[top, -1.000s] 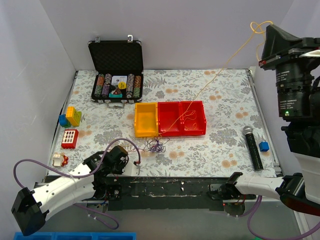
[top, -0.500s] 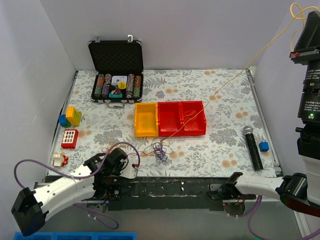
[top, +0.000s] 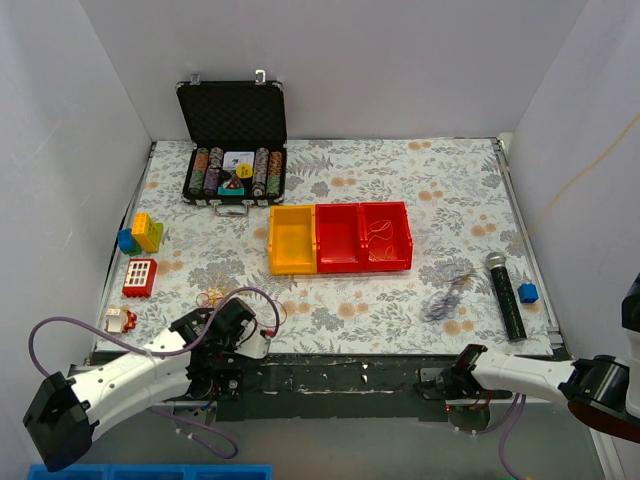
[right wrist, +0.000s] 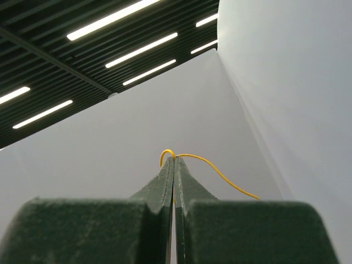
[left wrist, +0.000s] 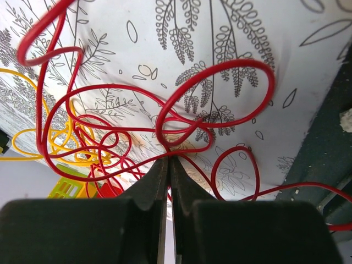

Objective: Untangle the cables

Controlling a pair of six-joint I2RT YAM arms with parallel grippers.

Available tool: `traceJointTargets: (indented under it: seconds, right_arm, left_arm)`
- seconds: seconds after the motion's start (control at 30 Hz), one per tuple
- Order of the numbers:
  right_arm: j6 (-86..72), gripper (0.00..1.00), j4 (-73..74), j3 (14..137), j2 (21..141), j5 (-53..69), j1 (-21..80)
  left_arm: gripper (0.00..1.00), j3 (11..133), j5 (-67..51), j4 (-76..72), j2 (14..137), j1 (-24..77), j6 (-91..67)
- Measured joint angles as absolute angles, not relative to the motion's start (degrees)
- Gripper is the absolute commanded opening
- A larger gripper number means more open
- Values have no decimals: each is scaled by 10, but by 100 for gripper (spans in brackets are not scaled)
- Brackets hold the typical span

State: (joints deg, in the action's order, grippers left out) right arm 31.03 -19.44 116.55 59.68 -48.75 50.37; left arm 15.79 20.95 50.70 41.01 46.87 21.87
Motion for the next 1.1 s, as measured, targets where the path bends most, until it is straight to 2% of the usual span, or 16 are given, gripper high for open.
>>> traceJointTargets:
  seconds: [0.17, 0.37, 0.57, 0.83, 1.0, 1.1]
  right_arm:
    - [295, 1, -187, 1164, 592, -489, 511]
    - [225, 1, -109, 1139, 603, -470, 512]
    - [148, 1, -12, 1175, 662, -416, 513]
    - [60, 1, 79, 1251, 734, -305, 514]
    - [1, 1, 91, 1270, 742, -237, 514]
    - [-30, 1, 90, 1269, 740, -211, 514]
  left_arm:
    - [1, 162, 209, 484, 420, 466, 218]
    - [30, 284, 166, 443, 470, 465, 171]
    - [38, 395, 91, 418, 480, 465, 105]
    - [69, 399, 53, 420, 477, 465, 65]
    - [78, 429, 31, 417, 479, 465, 14]
    - [79, 459, -7, 409, 483, 465, -18]
